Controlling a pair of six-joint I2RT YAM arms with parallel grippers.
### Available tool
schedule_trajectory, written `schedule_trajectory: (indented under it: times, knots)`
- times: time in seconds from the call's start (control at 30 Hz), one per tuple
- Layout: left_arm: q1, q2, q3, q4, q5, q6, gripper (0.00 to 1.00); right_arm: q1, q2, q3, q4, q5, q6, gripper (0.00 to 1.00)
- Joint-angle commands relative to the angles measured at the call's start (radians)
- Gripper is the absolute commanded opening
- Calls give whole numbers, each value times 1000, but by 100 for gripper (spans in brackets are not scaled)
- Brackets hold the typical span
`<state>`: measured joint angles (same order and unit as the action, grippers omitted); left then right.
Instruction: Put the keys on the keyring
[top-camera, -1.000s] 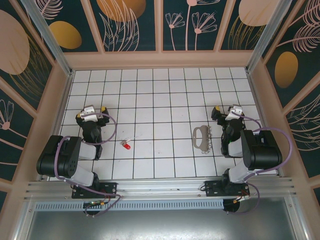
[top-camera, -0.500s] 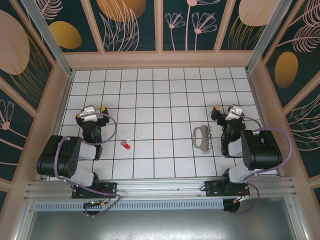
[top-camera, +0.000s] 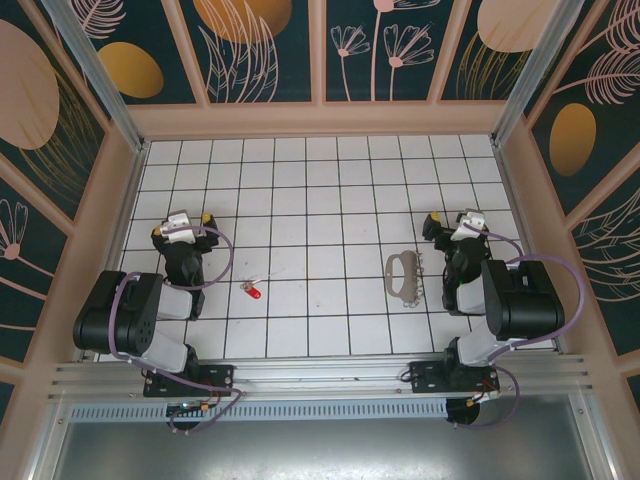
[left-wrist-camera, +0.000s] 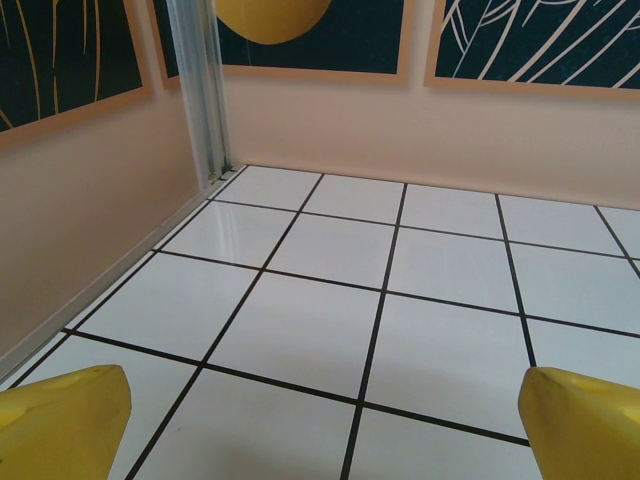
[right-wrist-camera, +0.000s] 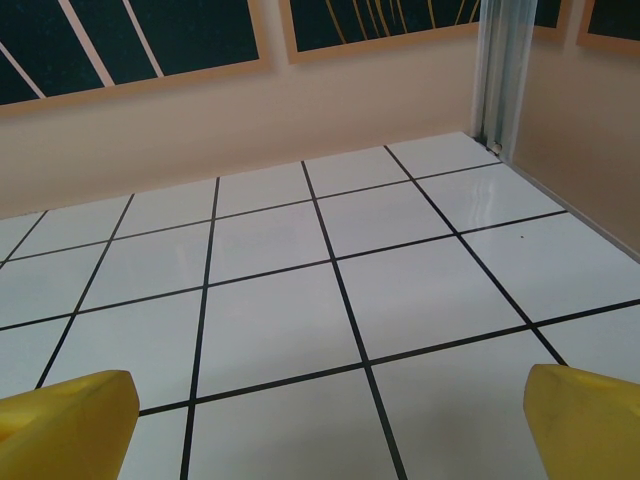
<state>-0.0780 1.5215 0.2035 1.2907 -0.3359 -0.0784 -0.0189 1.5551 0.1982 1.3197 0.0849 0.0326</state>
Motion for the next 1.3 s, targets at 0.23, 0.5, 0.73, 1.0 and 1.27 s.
schedule_trajectory:
  times: [0.23, 0.5, 0.73, 1.0, 1.27]
  knots:
    - [7, 2, 2, 44, 14, 8, 99, -6, 4, 2, 35, 3, 9, 99]
    - [7, -1, -3, 55, 18, 11, 99, -5, -14, 8, 10, -11, 4, 99]
    - [7, -33, -3, 27, 24, 12, 99, -6, -45, 1, -2, -19, 2, 99]
    - [7, -128, 95, -236, 26, 9, 99, -6, -111, 12, -79, -25, -4, 99]
    - [7, -263, 151, -431, 47, -42, 99, 16, -273, 57, -301, -2, 20, 99]
